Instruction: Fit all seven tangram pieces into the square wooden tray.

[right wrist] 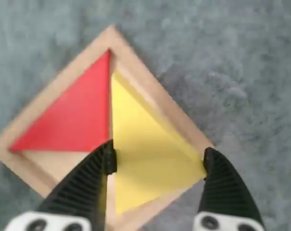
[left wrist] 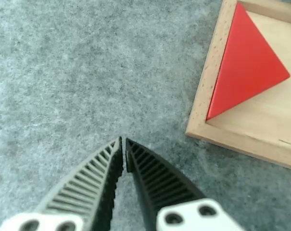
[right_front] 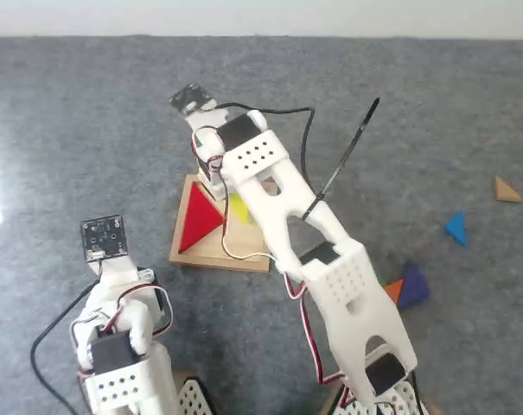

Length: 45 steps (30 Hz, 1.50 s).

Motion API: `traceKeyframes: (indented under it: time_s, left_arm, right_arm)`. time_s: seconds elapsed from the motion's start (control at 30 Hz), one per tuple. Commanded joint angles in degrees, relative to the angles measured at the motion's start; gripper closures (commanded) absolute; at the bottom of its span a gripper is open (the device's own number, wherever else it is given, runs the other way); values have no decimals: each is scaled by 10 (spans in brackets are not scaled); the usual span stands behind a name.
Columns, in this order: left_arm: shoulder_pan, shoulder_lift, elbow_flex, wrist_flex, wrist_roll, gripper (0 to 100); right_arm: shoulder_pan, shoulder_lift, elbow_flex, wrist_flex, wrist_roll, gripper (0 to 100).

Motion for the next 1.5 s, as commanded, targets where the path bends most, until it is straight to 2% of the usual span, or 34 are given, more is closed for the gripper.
traceKeyframes:
  time_s: [0.0,0.1,0.27,0.4,0.53,0.67,0.73,0.9,1.0,1.1,1.23,1.27,1.37,1.47]
  left_arm:
    - [0,-10,-4,4,-3,987]
    - [0,-10,-4,4,-3,987]
    - [0,-10,-4,4,-3,987]
    - [0,-10,-4,4,-3,987]
    - [0,-10,-4,4,-3,987]
    - [0,-10,-4,4,-3,987]
    - [0,-10,-4,4,-3,987]
    - [0,-10,-4,4,-3,987]
    - [0,-10,-4,4,-3,987]
    - [0,-10,-4,4,-3,987]
    - [0,-10,-4,4,-3,987]
    - [-1,-10,-4,4,-3,987]
    - [-1,-10,-4,4,-3,987]
    - [-1,-10,-4,4,-3,987]
  right_arm:
    - [11,27,-128,52,-118,838]
    - [10,69,-189,78,-207,802]
    - [3,122,-254,87,-413,794]
    - [-10,145,-295,94,-517,791]
    - [-21,153,-326,108,-570,760]
    - [-22,154,-327,113,-611,593]
    - [-24,155,-327,125,-624,541]
    - [-36,151,-328,128,-622,534]
    - [-36,146,-340,126,-541,541]
    - [-38,149,-343,110,-418,656]
    - [-51,168,-345,94,-125,928]
    - [-47,169,-346,104,-65,962]
    - [-22,160,-342,134,62,924]
    - [0,152,-324,134,112,916]
